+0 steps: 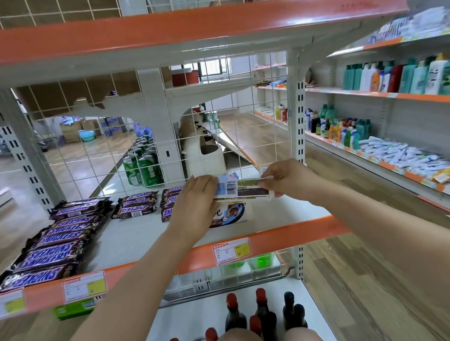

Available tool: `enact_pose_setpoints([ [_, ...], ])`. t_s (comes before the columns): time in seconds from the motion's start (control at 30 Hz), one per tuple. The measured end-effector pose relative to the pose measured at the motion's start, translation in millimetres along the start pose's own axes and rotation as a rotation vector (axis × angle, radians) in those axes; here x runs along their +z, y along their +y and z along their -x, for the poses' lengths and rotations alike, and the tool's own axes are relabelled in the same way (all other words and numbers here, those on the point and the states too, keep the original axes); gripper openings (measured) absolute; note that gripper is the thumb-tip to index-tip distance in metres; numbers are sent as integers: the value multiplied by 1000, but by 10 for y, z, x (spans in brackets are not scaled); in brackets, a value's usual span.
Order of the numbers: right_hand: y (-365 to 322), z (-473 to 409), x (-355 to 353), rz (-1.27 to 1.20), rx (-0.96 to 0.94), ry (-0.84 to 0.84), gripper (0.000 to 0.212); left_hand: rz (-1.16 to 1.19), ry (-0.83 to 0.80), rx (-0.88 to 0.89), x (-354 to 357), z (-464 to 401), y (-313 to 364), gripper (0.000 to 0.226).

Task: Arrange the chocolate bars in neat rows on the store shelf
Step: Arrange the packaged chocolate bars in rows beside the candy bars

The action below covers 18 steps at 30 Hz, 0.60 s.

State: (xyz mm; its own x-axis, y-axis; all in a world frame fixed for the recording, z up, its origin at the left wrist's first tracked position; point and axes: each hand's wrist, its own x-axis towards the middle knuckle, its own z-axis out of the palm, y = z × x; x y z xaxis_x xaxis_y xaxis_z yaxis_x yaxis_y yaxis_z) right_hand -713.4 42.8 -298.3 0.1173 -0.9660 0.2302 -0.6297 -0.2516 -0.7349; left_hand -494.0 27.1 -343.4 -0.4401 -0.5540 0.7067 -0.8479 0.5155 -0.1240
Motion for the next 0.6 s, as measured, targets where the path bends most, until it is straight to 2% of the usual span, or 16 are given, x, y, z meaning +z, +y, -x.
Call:
enact_pose_setpoints([
  [0.1, 20, 4, 11, 239, -131, 133, 13, 51, 6, -125, 76, 57, -22, 58],
  [0.17, 53, 22, 3, 359, -248, 233, 15, 186, 5, -268, 50, 79, -12, 40],
  [0.23, 100, 42, -16, 568, -488, 384, 14, 399, 14, -467, -22, 56, 17, 13],
  [0.33, 213, 26, -49, 801, -860, 556, 10, 942, -57, -966, -98, -48, 66, 39],
  [0.4, 248, 47, -55, 863, -993, 606, 17, 1327, -146, -1172, -141, -80, 94, 50],
  [0.47, 264, 92, -57, 917, -1076, 616, 21, 1582, -172, -1189, -142, -75, 105, 51],
  [0.53, 300, 106, -42, 950, -1133, 591, 21, 1708, -129, -1198, -148, -71, 132, 33],
  [0.6, 320, 110, -46, 957, -1179, 573, 17, 1735, -89, -1214, -149, -66, 165, 12],
])
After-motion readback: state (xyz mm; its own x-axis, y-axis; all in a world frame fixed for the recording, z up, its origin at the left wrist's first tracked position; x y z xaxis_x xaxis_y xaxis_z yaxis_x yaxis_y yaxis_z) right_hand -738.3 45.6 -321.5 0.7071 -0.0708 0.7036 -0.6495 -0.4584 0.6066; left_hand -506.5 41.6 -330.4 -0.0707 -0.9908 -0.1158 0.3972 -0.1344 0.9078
